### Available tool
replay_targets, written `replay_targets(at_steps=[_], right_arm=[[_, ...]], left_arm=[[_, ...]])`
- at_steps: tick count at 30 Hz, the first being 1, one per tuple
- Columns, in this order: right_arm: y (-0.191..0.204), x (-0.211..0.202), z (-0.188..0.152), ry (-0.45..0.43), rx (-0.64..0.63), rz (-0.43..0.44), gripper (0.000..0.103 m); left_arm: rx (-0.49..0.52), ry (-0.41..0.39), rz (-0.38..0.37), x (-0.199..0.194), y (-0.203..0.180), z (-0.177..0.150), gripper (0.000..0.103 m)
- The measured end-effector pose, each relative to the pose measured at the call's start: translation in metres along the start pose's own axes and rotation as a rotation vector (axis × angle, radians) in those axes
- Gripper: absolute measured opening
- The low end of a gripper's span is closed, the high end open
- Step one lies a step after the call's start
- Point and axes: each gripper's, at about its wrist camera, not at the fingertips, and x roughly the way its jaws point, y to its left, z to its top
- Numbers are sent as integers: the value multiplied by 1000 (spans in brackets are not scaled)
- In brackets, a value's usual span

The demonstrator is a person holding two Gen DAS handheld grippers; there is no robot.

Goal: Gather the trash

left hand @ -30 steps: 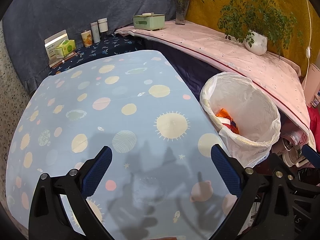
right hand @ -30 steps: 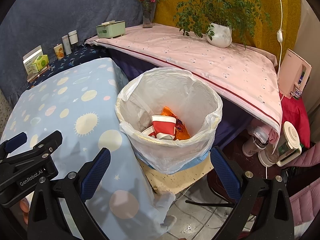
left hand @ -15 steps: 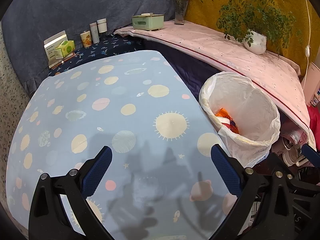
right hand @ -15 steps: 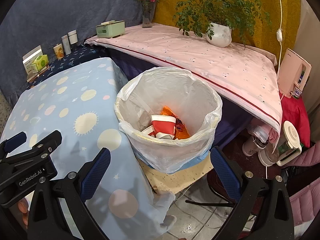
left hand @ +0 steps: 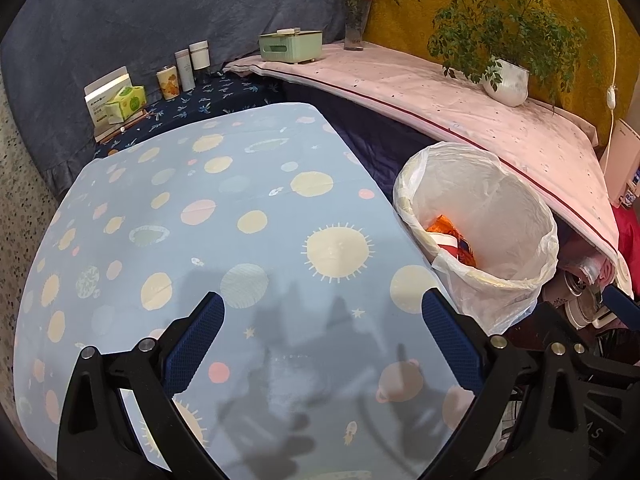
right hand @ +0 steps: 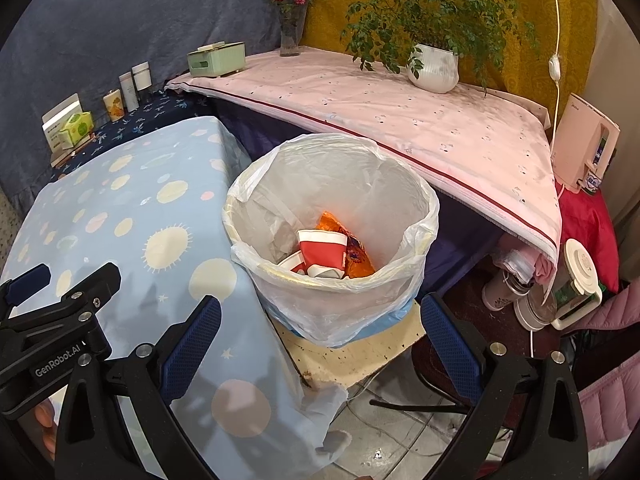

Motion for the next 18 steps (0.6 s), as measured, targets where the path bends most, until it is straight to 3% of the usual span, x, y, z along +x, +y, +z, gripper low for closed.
replay_targets(at_steps=[18], right_arm=[[-11,2,18,-16,13,-15,96]], left_arm=[[32,-21,-11,6,-15,20,95]])
